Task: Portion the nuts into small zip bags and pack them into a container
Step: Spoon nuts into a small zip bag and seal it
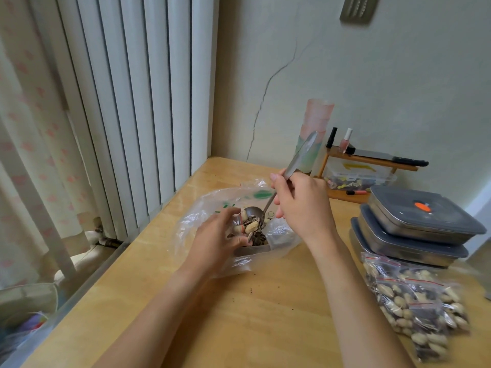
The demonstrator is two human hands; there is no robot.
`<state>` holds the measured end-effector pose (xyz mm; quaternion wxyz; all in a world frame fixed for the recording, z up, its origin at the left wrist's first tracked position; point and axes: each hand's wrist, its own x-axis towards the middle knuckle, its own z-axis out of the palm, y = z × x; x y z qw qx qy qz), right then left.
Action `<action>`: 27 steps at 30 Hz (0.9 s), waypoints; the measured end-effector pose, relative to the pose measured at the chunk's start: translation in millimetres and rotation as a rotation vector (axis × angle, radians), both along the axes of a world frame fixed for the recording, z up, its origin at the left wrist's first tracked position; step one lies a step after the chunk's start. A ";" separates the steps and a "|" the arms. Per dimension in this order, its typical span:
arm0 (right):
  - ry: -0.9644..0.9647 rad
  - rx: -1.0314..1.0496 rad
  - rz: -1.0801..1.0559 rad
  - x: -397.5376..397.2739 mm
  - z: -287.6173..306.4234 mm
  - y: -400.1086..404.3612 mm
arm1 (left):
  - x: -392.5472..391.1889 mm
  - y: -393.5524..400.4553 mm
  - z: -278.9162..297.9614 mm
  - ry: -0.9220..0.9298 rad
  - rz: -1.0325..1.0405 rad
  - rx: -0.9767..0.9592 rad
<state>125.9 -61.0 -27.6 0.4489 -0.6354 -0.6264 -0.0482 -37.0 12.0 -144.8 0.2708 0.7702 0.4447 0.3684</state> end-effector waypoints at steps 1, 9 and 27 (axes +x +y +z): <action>-0.012 0.009 0.005 -0.9 1.0 -0.8 | 0.3 -0.8 1.8 0.017 0.018 0.035; -0.088 0.027 0.123 -10.8 3.6 -0.5 | 9.1 2.8 1.9 -0.055 0.086 -0.004; -0.138 0.062 0.073 -9.5 -6.6 7.1 | 11.6 3.3 -2.5 -0.083 0.100 0.033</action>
